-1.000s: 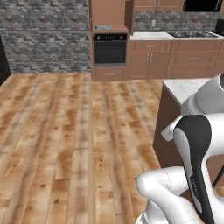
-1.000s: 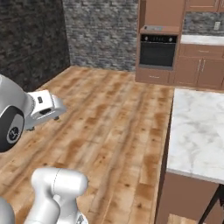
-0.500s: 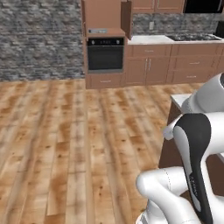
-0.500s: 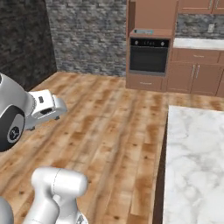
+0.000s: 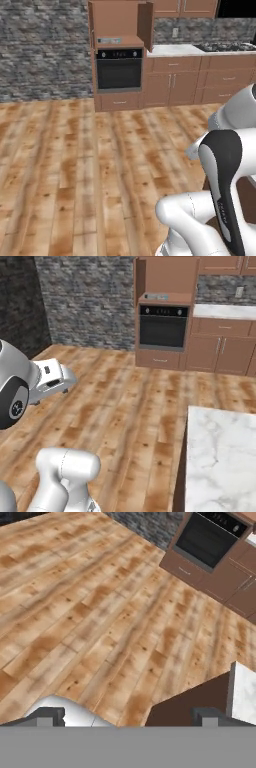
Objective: Retrieve the tupperware and aluminum foil from the cabinet and place them on the dining counter near the plate with corn and chicken drumstick to prepare for storing leftovers.
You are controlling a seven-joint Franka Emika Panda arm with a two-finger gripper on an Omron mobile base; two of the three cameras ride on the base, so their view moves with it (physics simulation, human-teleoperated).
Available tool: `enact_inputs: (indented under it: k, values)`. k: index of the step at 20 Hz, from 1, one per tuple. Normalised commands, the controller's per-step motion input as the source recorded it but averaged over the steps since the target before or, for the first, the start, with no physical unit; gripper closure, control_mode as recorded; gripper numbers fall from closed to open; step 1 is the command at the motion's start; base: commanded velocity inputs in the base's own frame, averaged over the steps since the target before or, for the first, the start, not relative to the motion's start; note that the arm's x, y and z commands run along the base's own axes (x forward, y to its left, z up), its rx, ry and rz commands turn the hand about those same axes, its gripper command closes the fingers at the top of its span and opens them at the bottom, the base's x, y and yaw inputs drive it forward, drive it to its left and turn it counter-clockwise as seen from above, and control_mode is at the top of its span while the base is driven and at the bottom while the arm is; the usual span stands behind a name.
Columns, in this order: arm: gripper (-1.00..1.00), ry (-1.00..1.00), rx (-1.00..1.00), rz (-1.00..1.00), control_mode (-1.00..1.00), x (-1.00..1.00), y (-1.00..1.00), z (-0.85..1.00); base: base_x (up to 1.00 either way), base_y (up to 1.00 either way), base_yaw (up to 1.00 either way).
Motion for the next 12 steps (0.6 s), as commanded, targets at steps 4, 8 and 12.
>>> enact_inputs:
  k: [4,8,12]
  values:
    - [-1.00,0.00,0.00,0.00,1.00,0.00,0.00,0.00,1.00,-0.09,-0.03]
    - [-1.00,0.00,0.00,0.00,1.00,0.00,0.00,0.00,1.00,-0.13,-0.04]
    - [-1.00,0.00,0.00,0.00,1.00,0.00,0.00,0.00,1.00,-0.11,-0.05]
